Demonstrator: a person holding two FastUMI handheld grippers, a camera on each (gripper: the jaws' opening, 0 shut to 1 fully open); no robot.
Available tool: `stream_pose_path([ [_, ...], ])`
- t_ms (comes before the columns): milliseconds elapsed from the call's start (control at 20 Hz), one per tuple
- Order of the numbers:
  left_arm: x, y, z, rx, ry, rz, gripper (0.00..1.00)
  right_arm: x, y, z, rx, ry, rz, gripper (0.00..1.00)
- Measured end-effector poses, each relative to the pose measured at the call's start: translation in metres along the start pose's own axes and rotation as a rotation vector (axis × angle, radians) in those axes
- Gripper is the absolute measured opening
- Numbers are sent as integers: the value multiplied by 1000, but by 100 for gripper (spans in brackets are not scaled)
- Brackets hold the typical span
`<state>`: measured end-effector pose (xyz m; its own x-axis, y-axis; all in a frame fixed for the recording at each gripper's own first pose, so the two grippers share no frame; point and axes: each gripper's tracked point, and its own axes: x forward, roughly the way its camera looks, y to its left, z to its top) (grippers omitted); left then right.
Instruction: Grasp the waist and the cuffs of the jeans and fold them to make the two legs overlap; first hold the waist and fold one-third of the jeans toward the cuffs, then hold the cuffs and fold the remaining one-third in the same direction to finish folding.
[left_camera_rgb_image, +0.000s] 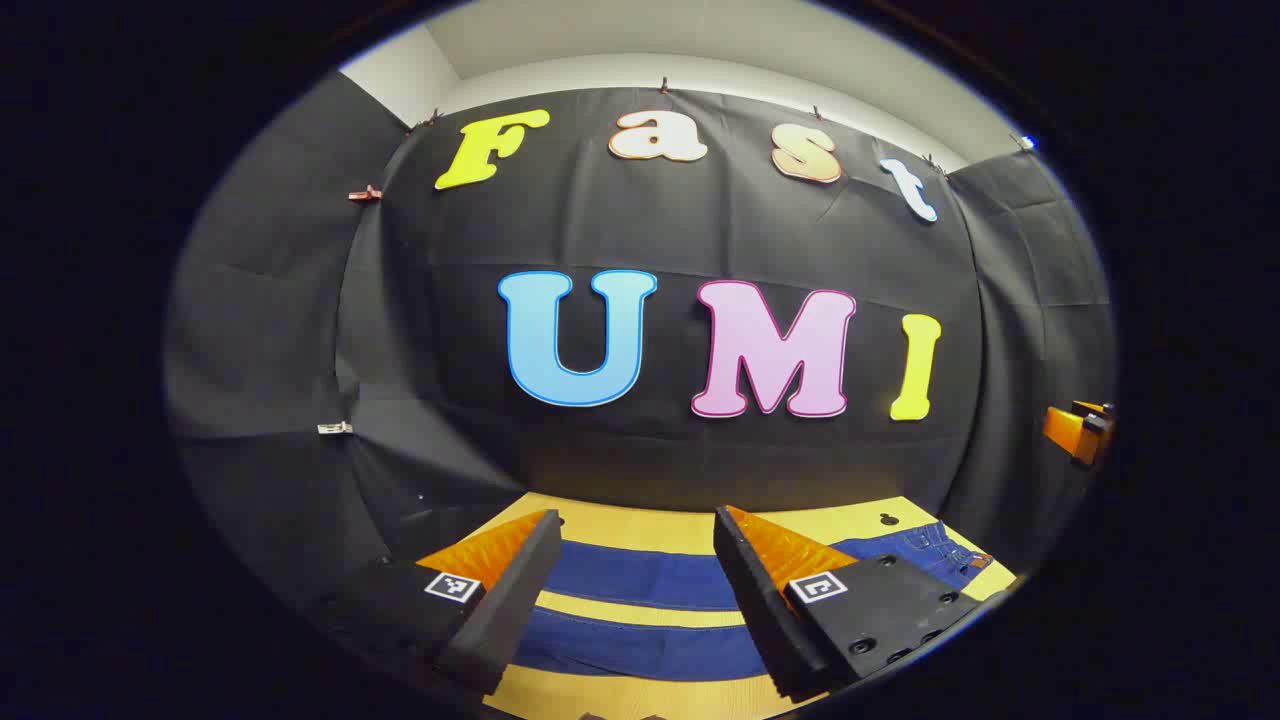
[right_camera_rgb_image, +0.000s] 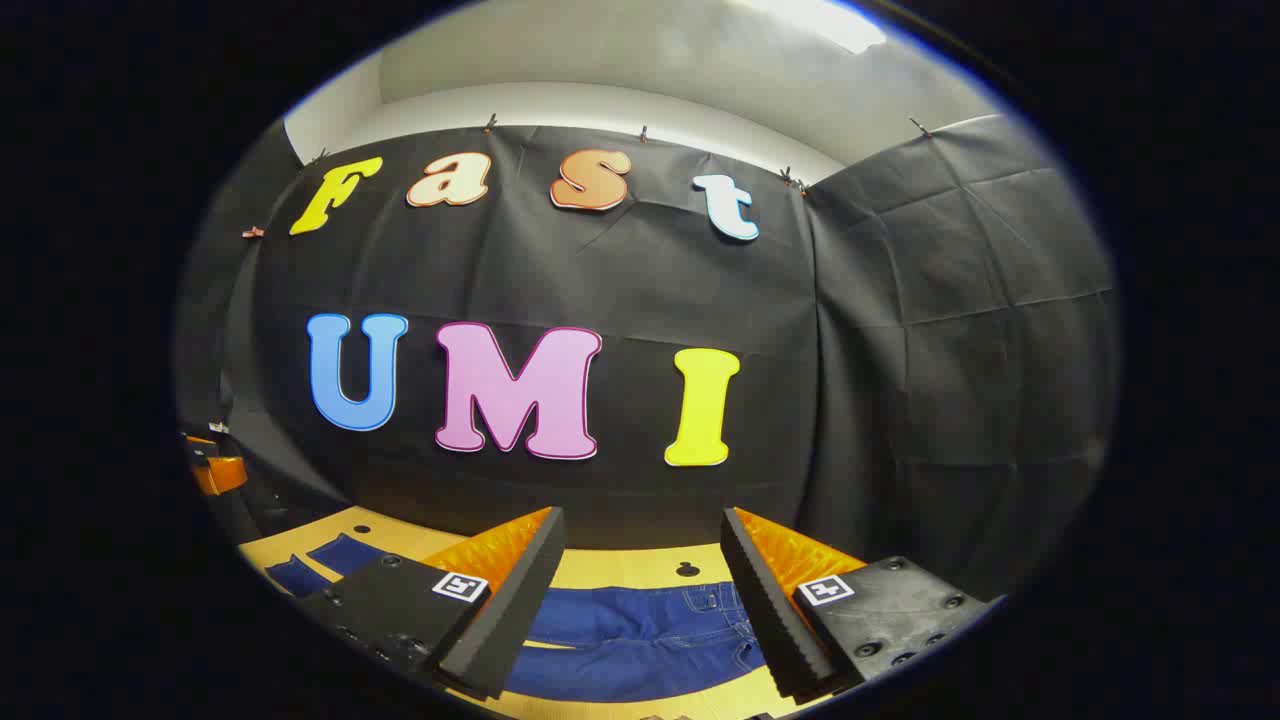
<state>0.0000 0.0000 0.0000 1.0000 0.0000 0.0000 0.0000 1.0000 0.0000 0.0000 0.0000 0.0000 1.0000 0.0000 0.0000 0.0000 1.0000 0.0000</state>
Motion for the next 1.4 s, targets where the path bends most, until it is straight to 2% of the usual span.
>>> stream_pose_path([
  [500,4,11,-11,42,27,18,96,1,-19,-9,-80,8,-4,96],
  [1100,17,27,-15,40,33,62,96,18,-16,-18,-72,16,18,94],
  [1250,27,45,-20,100,21,77,96,34,-11,-24,-72,21,43,94],
  [1400,37,83,-49,214,68,146,96,54,-5,-35,-98,25,79,96],
])
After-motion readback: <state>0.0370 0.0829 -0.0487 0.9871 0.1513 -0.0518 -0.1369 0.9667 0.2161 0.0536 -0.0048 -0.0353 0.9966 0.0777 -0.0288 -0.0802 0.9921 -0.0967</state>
